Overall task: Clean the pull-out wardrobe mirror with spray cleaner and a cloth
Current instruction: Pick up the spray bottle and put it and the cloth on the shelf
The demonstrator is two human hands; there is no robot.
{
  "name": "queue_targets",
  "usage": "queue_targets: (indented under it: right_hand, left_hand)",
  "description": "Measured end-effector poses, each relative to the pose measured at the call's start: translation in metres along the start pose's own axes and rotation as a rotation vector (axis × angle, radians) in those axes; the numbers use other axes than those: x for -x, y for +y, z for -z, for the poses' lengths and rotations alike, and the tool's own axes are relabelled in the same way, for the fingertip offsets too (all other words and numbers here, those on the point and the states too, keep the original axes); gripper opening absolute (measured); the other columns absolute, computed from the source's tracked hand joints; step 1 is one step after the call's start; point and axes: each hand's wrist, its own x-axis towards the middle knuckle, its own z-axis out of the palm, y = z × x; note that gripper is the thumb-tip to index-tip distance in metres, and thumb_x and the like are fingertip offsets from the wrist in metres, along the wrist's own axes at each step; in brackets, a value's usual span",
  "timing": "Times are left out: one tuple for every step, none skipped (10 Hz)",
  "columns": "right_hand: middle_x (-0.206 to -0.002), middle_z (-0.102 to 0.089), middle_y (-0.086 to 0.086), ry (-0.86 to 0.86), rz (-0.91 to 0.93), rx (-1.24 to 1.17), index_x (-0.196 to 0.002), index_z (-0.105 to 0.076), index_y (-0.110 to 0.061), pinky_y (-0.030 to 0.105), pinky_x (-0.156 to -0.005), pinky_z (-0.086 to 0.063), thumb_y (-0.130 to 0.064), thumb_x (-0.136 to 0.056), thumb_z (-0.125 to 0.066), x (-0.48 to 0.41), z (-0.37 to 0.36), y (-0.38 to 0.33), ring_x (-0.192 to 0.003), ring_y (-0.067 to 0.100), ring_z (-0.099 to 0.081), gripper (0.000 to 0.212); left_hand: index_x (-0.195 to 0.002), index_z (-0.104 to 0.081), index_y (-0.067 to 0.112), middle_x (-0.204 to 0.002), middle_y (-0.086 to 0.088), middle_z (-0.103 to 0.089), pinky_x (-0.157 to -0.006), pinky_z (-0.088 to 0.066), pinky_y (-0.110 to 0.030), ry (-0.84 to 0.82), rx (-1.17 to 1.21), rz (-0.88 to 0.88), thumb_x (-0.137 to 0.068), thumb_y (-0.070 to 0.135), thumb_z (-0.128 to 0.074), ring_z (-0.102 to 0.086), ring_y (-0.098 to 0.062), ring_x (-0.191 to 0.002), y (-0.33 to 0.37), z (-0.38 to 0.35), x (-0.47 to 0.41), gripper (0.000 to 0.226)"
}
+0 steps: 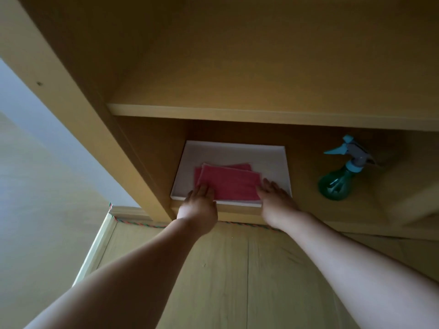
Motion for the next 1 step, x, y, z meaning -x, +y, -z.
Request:
queue_targets:
  right_hand:
    - [-0.163,-0.003,0.004,0.056,0.031,-0.075,-0.154,-0.016,-0.019,0.037,-0.12,-0.018,0.0,-0.097,-0.037,0.0263,0.0008,-0.0029,-0.149,0.024,-0.008,0.064]
  left_hand:
    - [-0.148,-0.032,0.016,-0.155,-0.005,-0.03,-0.111,-0.028,-0.034,0.041,0.033,-0.041,-0.099,0.026,-0.04,-0.029,-0.026,-0.141,0.0114,0.0089,0.0289,0.051]
